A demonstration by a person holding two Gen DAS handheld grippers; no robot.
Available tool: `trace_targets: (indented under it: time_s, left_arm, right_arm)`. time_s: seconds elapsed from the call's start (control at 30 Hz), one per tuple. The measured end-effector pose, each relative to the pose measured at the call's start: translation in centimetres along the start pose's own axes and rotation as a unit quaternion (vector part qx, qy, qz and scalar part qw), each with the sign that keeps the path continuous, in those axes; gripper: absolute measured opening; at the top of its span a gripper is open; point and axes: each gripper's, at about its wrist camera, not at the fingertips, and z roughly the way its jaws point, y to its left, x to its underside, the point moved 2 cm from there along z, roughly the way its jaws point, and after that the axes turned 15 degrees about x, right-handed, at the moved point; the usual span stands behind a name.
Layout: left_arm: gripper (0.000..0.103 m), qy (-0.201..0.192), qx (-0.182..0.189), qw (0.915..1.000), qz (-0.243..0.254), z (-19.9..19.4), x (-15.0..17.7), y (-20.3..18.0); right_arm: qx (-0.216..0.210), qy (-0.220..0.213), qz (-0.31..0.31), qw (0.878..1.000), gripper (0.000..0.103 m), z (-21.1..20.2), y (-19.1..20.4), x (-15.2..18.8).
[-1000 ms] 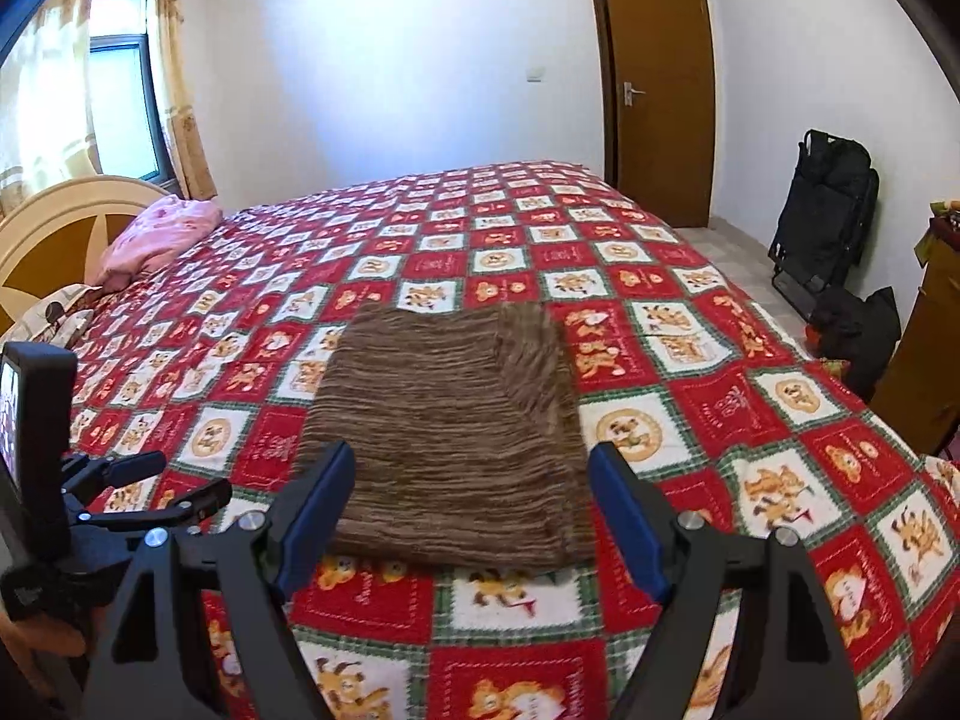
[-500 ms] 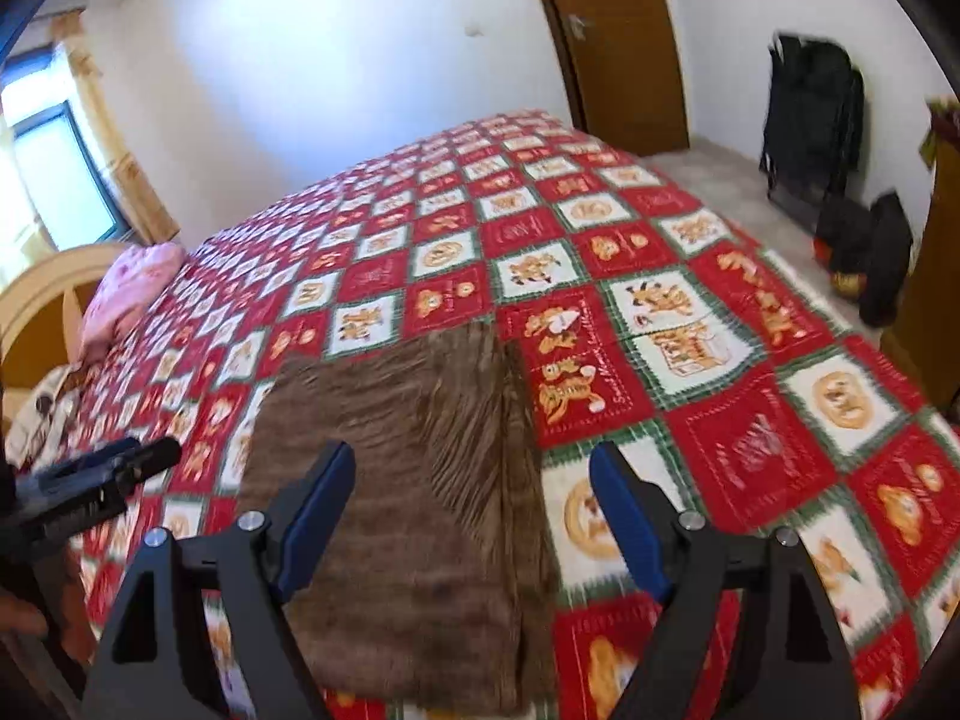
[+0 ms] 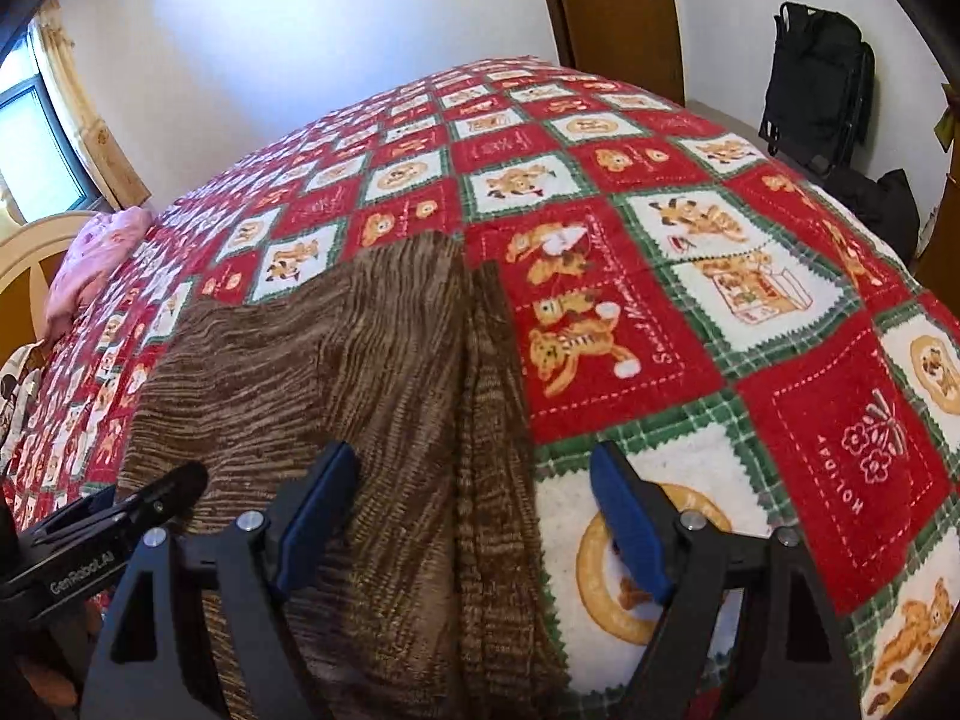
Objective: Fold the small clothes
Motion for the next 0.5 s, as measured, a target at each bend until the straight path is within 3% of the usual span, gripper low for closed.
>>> trace_targets:
  time_s: [0.3, 0.37, 0.43, 0.5]
  left_arm:
    - [0.072, -0.016, -0.007, 0.9998, 0.009, 0.6, -0.1, -0.1]
    - [0.072, -0.018, -0.007, 0.9998, 0.01, 0.6, -0.1, 0.0]
    - [0.072, -0.019, -0.008, 0.9997, 0.01, 0.6, 0.0, -0.1]
    - [0.072, -0.02, -0.01, 0.9997, 0.011, 0.6, 0.0, -0.2]
  right_arm:
    - [0.003, -0.004, -0.011, 1.0, 0.083, 0.4, 0.5, -0.2]
    - [-0.001, -0.007, -0.012, 1.0, 0.076, 0.3, 0.6, -0.2]
    - [-0.015, -0.016, -0.023, 0.999, 0.054, -0.1, 1.2, -0.1]
    - [-0.006, -0.027, -0.039, 0.999, 0.05, -0.4, 1.8, 0.0]
